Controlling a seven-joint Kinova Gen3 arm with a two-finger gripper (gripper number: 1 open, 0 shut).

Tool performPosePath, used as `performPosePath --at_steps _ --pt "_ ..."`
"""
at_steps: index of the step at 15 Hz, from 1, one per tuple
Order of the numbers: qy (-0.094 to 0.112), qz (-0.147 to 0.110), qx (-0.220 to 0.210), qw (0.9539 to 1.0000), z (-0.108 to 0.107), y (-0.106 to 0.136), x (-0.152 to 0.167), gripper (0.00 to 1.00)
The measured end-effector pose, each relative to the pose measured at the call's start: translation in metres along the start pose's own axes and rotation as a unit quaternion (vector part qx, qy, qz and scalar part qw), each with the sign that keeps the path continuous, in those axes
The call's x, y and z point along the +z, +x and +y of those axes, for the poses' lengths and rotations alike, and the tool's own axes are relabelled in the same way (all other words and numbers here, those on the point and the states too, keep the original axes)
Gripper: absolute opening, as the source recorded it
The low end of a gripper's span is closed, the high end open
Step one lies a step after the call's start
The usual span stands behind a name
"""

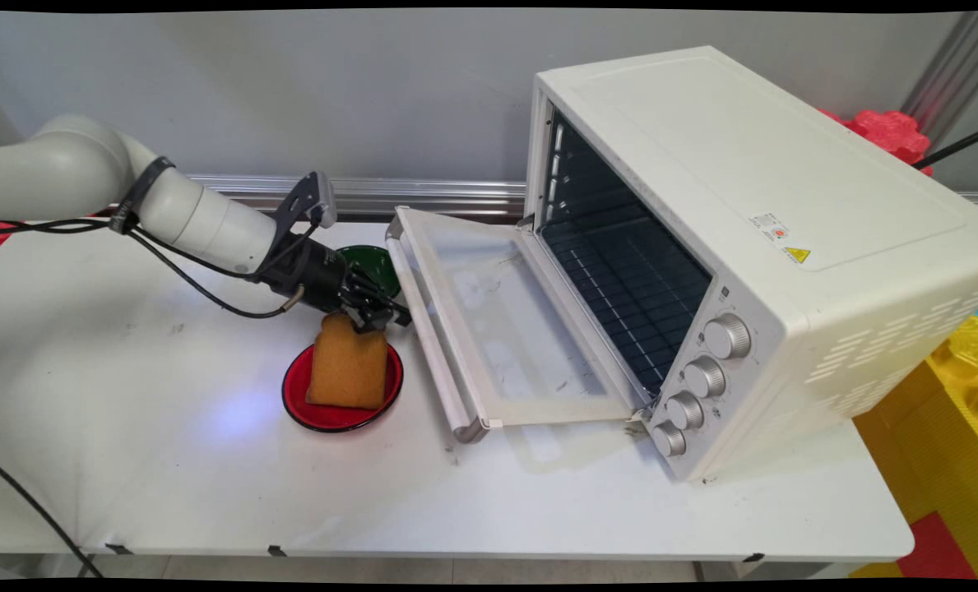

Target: Close the oven

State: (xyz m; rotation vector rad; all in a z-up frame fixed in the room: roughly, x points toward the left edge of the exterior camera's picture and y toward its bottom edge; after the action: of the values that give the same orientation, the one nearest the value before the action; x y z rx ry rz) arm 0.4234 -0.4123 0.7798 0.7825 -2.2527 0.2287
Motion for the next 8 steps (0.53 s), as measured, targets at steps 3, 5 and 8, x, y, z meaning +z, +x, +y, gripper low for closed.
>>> performPosePath --at_steps 3,5,8 --pt "0.001 0.002 0.000 1.0000 0.0001 -0.0003 0.0054 0.00" --pt "0.002 0.006 0.000 1.0000 0.0001 0.0005 0.0085 0.00" --pt "0.005 0.013 -0.001 0.9999 -0.0010 0.0033 0.0109 0.00"
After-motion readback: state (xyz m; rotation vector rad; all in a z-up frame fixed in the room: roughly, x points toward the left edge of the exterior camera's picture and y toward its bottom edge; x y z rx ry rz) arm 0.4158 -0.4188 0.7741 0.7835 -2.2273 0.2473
